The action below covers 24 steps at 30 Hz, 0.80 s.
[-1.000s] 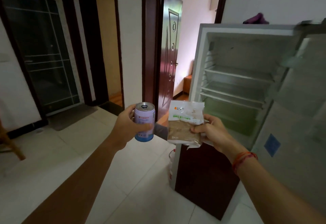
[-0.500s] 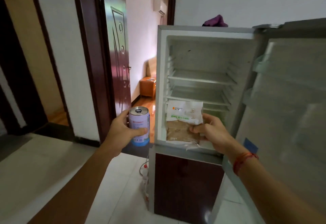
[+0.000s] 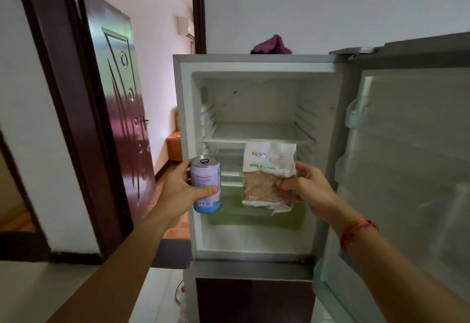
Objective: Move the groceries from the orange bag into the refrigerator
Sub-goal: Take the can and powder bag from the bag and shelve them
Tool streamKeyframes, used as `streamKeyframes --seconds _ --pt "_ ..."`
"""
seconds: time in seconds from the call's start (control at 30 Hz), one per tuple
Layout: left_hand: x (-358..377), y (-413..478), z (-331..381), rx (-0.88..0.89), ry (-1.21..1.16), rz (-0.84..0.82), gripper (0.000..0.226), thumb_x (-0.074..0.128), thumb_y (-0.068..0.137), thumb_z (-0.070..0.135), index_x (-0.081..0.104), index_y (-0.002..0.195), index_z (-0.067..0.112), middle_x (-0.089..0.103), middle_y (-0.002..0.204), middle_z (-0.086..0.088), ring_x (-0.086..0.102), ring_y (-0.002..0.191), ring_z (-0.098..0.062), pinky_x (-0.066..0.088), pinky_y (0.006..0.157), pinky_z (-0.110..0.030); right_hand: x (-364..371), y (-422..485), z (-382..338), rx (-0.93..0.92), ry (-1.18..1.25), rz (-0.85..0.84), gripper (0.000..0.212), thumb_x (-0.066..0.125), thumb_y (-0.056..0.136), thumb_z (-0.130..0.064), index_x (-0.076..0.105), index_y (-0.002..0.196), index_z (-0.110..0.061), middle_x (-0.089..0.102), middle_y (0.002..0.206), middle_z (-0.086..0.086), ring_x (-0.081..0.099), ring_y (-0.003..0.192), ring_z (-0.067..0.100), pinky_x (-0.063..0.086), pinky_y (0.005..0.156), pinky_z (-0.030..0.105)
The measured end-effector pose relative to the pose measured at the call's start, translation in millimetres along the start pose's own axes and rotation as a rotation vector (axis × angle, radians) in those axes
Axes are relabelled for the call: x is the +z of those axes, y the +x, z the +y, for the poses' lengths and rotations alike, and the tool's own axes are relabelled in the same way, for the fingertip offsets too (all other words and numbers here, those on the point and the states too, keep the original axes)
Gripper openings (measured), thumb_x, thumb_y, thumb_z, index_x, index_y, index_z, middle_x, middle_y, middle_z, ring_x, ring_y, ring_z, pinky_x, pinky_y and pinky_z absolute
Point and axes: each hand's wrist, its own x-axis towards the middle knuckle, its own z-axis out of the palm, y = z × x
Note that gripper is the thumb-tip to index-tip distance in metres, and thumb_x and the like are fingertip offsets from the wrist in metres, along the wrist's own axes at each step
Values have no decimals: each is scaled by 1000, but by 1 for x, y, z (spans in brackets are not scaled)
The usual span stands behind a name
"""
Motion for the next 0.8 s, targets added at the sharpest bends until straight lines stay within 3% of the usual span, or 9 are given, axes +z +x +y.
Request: streamKeyframes --seconds 0.2,0.33,0.53,0.6,0.8 --pt "11 62 -2 -7 4 -15 56 82 65 -11 65 102 27 76 96 2 73 86 -15 59 74 -32 -3 46 -13 -28 -6 42 38 66 82 12 66 113 -10 72 110 11 72 91 24 57 87 56" --pt "21 108 -4 15 -19 -12 55 82 66 -10 64 109 19 75 99 -1 73 85 -16 60 71 -29 -5 80 -18 -63 -11 93 38 66 83 11 66 113 -13 72 107 7 71 96 26 59 86 52" --pt "33 188 -22 17 -30 -31 55 89 61 -2 64 105 21 75 101 -4 72 92 -25 59 84 -49 -9 137 -27 -152 -45 174 35 68 82 10 68 108 -13 74 107 10 72 92 28 61 75 45" --pt "36 213 -26 21 -33 -58 56 91 59 2 65 104 23 75 102 -4 72 94 -26 58 86 -53 -9 153 -32 -163 -48 197 35 67 82 11 68 108 -13 74 106 9 73 95 27 62 79 43" --pt "51 271 -33 45 -65 -71 55 88 63 -1 63 104 25 73 101 0 72 90 -20 60 82 -47 -13 199 -36 -171 -95 267 34 70 80 8 69 98 -21 76 96 -4 74 83 11 56 63 20"
